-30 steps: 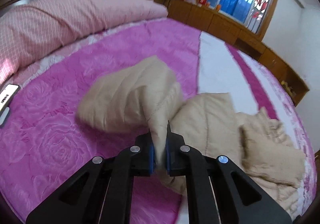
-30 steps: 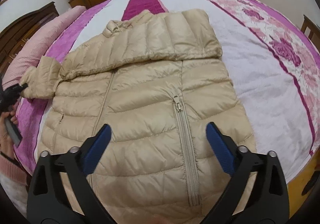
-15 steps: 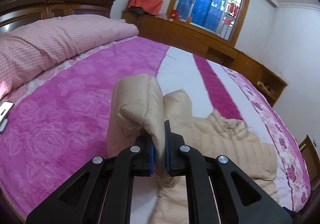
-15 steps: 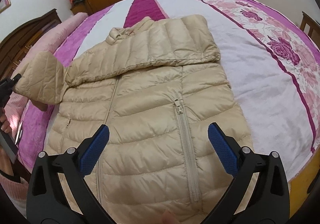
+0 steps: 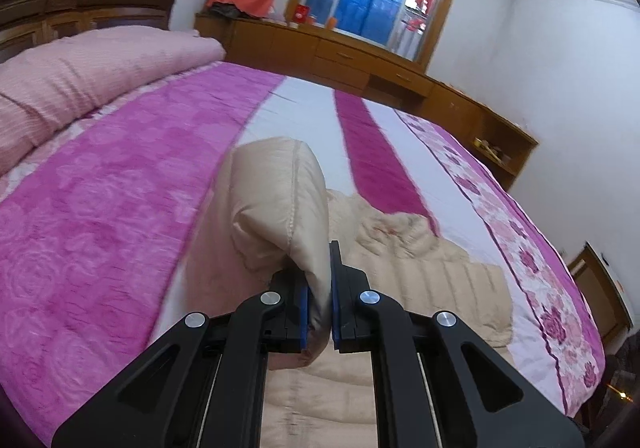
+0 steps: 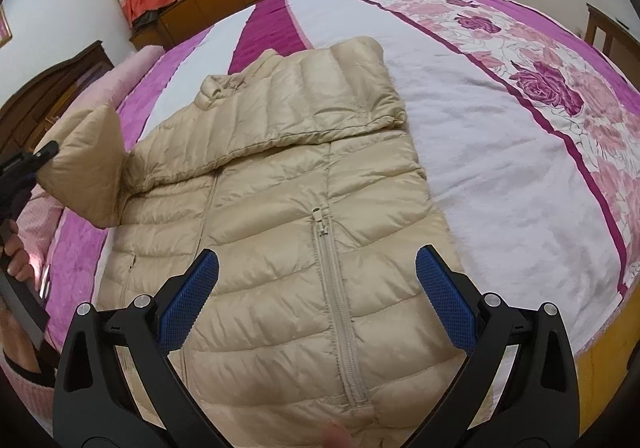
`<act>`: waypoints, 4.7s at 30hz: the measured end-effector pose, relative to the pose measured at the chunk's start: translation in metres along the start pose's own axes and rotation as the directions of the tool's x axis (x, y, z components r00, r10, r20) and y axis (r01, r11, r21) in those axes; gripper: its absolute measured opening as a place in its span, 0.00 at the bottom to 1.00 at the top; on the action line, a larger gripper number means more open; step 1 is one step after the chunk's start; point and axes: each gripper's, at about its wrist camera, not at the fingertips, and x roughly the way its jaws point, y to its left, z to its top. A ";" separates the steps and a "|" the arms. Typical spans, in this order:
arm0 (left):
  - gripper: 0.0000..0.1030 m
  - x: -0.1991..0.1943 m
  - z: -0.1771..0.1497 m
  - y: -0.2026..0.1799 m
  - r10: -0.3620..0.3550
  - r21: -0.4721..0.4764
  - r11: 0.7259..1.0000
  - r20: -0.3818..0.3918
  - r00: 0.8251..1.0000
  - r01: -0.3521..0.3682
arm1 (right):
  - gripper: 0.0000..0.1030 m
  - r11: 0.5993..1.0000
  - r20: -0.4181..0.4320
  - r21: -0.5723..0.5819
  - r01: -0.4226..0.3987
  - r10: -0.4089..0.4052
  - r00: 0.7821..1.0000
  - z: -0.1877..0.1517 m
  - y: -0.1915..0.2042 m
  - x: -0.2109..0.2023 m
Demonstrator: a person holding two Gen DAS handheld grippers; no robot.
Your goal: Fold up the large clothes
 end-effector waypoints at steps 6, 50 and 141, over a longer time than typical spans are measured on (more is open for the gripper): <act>0.09 0.032 -0.020 -0.031 -0.065 0.026 0.997 -0.102 0.993 0.068 | 0.95 0.999 -0.009 0.034 0.004 -0.004 1.000 0.000 -0.012 0.005; 0.61 0.027 -0.073 -0.002 0.075 0.191 0.982 -0.340 0.937 -0.010 | 0.95 0.992 0.004 -0.078 -0.101 0.101 0.995 0.026 0.040 0.006; 0.68 0.049 -0.066 0.022 0.114 0.173 0.983 -0.362 0.925 -0.053 | 0.34 0.999 0.052 0.051 0.019 -0.022 0.998 0.088 -0.003 0.081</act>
